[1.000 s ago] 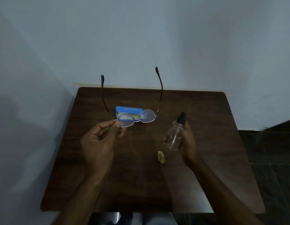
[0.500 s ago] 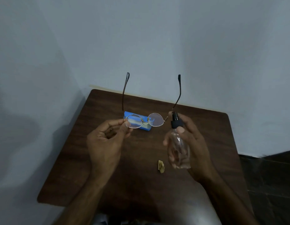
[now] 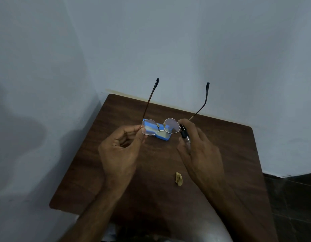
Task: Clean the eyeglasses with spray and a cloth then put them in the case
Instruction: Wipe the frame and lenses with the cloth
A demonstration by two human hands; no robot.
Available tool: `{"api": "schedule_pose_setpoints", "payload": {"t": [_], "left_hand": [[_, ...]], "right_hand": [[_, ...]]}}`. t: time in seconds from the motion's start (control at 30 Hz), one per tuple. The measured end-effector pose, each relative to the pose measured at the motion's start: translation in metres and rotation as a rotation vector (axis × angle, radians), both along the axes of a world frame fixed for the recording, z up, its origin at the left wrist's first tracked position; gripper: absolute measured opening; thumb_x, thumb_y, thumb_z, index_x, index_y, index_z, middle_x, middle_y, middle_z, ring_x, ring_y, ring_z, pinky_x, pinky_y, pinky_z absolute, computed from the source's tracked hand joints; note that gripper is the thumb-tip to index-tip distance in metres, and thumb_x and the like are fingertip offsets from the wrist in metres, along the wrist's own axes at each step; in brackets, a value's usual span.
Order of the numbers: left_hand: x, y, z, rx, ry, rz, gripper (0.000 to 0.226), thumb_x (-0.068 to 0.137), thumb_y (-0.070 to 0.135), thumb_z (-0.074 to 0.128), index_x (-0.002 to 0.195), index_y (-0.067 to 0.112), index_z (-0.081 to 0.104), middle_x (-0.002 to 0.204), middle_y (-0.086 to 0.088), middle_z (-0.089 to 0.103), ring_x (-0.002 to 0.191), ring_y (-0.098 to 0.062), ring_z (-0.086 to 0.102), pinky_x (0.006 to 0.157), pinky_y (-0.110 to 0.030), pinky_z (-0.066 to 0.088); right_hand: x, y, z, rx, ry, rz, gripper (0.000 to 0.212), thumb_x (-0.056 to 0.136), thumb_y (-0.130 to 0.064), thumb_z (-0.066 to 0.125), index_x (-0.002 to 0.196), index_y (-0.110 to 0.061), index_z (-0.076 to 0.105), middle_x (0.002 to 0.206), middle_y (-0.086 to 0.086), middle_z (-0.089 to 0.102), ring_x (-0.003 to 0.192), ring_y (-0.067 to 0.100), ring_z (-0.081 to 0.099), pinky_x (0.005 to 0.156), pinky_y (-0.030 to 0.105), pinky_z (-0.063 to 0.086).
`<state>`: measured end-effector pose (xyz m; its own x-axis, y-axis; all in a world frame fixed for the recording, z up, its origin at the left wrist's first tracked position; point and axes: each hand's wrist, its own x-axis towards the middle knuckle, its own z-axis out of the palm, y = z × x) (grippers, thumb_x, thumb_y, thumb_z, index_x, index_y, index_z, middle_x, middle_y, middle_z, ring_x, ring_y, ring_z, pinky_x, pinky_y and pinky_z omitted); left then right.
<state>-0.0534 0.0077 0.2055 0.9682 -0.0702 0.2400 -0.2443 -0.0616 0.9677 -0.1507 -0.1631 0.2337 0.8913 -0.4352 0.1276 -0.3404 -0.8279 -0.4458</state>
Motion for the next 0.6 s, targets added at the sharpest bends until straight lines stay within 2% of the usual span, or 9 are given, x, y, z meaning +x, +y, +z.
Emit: {"api": "schedule_pose_setpoints", "payload": {"t": [0.2, 0.33, 0.4, 0.5, 0.57, 0.6], "left_hand": [[0.0, 0.004, 0.002, 0.023, -0.029, -0.025, 0.025, 0.087, 0.021, 0.081, 0.111, 0.015, 0.079, 0.099, 0.008, 0.08, 0.091, -0.007, 0.078, 0.079, -0.03, 0.066], [0.003, 0.004, -0.003, 0.018, -0.01, -0.005, 0.024, 0.087, 0.015, 0.082, 0.111, 0.013, 0.079, 0.099, 0.002, 0.081, 0.091, -0.013, 0.079, 0.078, -0.041, 0.067], [0.006, 0.004, -0.004, 0.02, 0.003, 0.01, 0.024, 0.088, 0.014, 0.083, 0.111, 0.011, 0.079, 0.099, 0.0, 0.081, 0.091, -0.015, 0.079, 0.077, -0.044, 0.067], [0.009, 0.006, -0.003, 0.009, 0.008, 0.013, 0.023, 0.088, 0.015, 0.082, 0.111, 0.014, 0.079, 0.098, 0.002, 0.081, 0.091, -0.013, 0.079, 0.076, -0.044, 0.067], [0.009, 0.008, -0.002, 0.002, -0.003, 0.002, 0.023, 0.088, 0.017, 0.082, 0.111, 0.016, 0.079, 0.097, 0.005, 0.081, 0.09, -0.011, 0.079, 0.077, -0.039, 0.067], [0.008, 0.008, -0.001, 0.005, -0.013, -0.005, 0.023, 0.088, 0.018, 0.081, 0.11, 0.018, 0.078, 0.097, 0.007, 0.08, 0.091, -0.009, 0.079, 0.078, -0.035, 0.067]], "right_hand": [[0.005, 0.006, 0.0, -0.027, -0.083, -0.041, 0.054, 0.104, -0.03, 0.057, 0.156, -0.035, 0.04, 0.135, -0.002, 0.063, 0.092, 0.02, 0.07, 0.062, 0.032, 0.048], [0.004, 0.01, -0.002, -0.039, -0.089, -0.03, 0.049, 0.104, -0.029, 0.055, 0.15, -0.036, 0.042, 0.138, -0.003, 0.063, 0.098, 0.02, 0.069, 0.064, 0.031, 0.044], [0.002, 0.013, -0.006, -0.037, -0.111, -0.046, 0.052, 0.103, -0.026, 0.059, 0.149, -0.038, 0.037, 0.138, -0.002, 0.064, 0.095, 0.022, 0.071, 0.062, 0.031, 0.046], [0.0, 0.015, -0.012, -0.04, -0.118, -0.063, 0.054, 0.101, -0.026, 0.06, 0.149, -0.038, 0.038, 0.137, -0.002, 0.065, 0.092, 0.021, 0.072, 0.062, 0.03, 0.049], [-0.002, 0.018, -0.012, 0.001, -0.139, -0.063, 0.055, 0.1, -0.025, 0.061, 0.148, -0.04, 0.039, 0.137, -0.004, 0.065, 0.096, 0.017, 0.072, 0.065, 0.026, 0.052], [-0.003, 0.022, -0.009, 0.049, -0.159, -0.051, 0.056, 0.1, -0.026, 0.061, 0.148, -0.042, 0.038, 0.137, -0.006, 0.066, 0.1, 0.01, 0.07, 0.07, 0.017, 0.051]]}}
